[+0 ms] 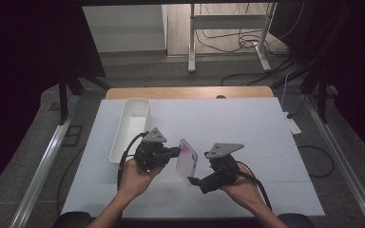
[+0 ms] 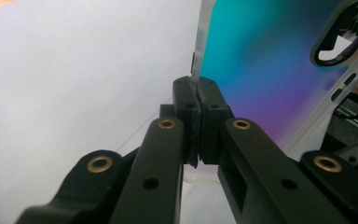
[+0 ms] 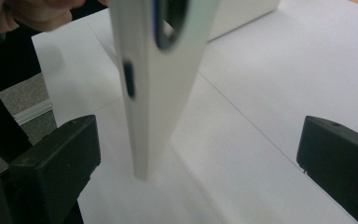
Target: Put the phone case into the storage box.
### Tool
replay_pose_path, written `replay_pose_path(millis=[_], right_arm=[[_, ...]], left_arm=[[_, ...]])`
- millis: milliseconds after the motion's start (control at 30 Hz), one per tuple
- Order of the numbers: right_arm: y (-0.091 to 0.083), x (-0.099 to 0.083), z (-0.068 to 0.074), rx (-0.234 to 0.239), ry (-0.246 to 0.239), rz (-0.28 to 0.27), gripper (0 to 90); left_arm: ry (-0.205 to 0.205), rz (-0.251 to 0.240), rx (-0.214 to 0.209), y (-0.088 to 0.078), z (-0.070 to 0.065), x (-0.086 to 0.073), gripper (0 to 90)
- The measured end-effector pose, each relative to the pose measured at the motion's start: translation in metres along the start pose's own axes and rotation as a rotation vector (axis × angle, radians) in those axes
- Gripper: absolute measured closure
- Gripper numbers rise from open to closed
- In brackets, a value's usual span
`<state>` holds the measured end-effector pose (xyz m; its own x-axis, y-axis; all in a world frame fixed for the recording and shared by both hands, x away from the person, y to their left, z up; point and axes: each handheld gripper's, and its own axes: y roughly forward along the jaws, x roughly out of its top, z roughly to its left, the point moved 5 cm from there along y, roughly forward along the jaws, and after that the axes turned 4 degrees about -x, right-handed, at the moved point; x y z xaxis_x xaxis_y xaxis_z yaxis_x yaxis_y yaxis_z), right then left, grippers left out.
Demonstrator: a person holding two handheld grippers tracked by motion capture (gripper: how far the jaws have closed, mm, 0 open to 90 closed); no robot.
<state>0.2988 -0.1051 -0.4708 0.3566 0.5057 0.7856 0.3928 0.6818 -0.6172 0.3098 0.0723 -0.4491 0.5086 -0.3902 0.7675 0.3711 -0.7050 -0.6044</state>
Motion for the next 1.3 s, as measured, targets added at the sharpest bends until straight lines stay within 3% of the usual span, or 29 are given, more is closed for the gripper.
replay_pose_path(millis=[300,767,1300], right_arm=[[-0.011,-0.008,-0.011,-0.015,0.034,0.006,0.0],[-0.023,-0.016,-0.021,-0.034,0.033,0.027,0.0],[-0.044,-0.030,-0.038,-0.091,0.063,0.031,1.7]], left_arm=[[-0.023,-0.007,0.010,-0.007,0.010,0.000,87.9],[-0.047,-0.017,0.030,-0.017,0.029,0.005,87.9],[-0.064,-0.016,0.043,-0.023,0.049,0.014,87.9]])
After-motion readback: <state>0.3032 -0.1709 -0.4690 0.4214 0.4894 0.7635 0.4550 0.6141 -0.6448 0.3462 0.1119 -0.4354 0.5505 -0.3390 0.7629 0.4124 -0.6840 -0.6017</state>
